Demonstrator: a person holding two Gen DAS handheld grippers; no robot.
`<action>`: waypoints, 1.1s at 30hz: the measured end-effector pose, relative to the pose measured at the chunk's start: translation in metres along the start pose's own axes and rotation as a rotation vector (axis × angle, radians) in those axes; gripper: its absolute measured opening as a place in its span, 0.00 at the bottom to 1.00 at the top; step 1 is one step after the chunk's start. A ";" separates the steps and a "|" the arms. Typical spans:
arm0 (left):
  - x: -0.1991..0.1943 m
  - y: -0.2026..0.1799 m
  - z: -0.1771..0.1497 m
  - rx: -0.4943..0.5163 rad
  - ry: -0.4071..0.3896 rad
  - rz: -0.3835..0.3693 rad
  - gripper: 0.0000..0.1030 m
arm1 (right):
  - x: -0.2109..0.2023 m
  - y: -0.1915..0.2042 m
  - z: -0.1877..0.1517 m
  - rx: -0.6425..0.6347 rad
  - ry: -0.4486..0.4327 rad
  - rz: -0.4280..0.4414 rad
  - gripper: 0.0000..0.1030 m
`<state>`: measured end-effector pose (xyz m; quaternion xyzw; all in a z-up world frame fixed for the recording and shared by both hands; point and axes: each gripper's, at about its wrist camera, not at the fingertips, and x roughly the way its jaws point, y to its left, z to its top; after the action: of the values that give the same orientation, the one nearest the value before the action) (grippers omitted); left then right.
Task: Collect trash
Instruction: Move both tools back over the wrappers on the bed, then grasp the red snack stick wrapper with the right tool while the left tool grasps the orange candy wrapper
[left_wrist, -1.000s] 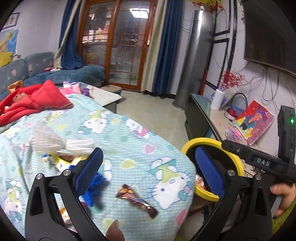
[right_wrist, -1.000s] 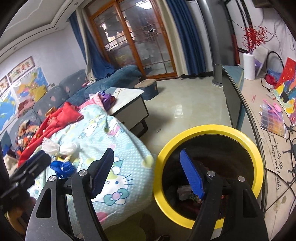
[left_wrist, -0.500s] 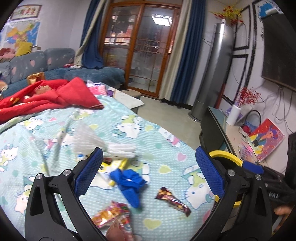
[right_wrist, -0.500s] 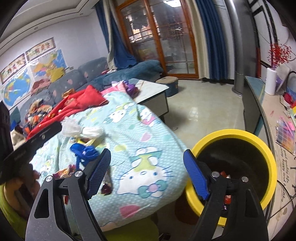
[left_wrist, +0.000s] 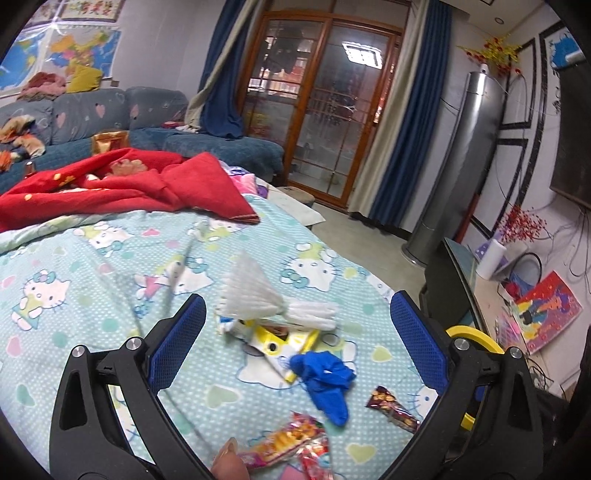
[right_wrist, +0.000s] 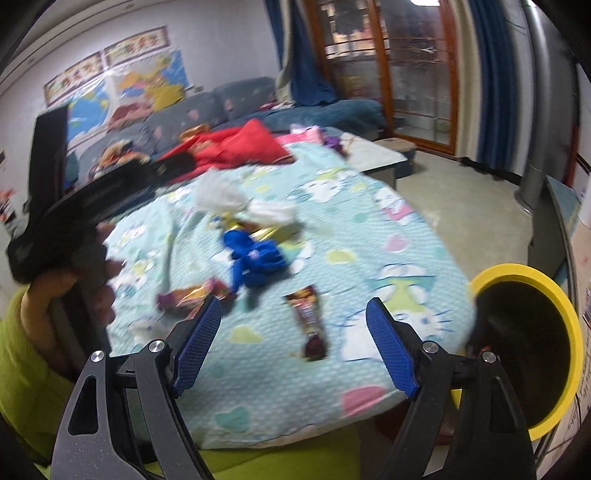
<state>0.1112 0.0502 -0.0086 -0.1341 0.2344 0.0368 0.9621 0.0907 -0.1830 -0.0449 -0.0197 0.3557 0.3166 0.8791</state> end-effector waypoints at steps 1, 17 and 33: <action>0.000 0.003 0.000 -0.004 0.001 0.006 0.89 | 0.003 0.008 -0.002 -0.020 0.012 0.011 0.76; -0.014 0.057 -0.012 -0.056 0.096 -0.002 0.89 | 0.041 0.067 -0.014 -0.094 0.153 0.163 0.72; -0.003 0.055 -0.059 -0.024 0.333 -0.230 0.69 | 0.077 0.058 -0.022 -0.021 0.256 0.152 0.32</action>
<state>0.0748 0.0864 -0.0709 -0.1759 0.3727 -0.0932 0.9063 0.0863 -0.1007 -0.0993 -0.0420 0.4620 0.3810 0.7998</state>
